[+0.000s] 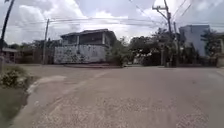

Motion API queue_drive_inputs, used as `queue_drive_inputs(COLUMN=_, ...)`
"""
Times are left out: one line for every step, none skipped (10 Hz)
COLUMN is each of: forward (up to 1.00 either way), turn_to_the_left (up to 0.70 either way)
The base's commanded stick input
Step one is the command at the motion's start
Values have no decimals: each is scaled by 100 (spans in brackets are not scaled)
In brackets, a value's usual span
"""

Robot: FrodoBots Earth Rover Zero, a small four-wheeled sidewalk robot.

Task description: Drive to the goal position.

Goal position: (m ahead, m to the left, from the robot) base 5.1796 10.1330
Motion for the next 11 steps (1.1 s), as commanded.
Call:
queue_drive_inputs(forward=98, turn_to_the_left=8)
queue_drive_inputs(forward=98, turn_to_the_left=9)
queue_drive_inputs(forward=98, turn_to_the_left=10)
queue_drive_inputs(forward=98, turn_to_the_left=10)
queue_drive_inputs(forward=98, turn_to_the_left=10)
queue_drive_inputs(forward=98, turn_to_the_left=10)
queue_drive_inputs(forward=98, turn_to_the_left=13)
queue_drive_inputs(forward=98, turn_to_the_left=17)
queue_drive_inputs(forward=98, turn_to_the_left=19)
queue_drive_inputs(forward=98, turn_to_the_left=19)
queue_drive_inputs(forward=98, turn_to_the_left=20)
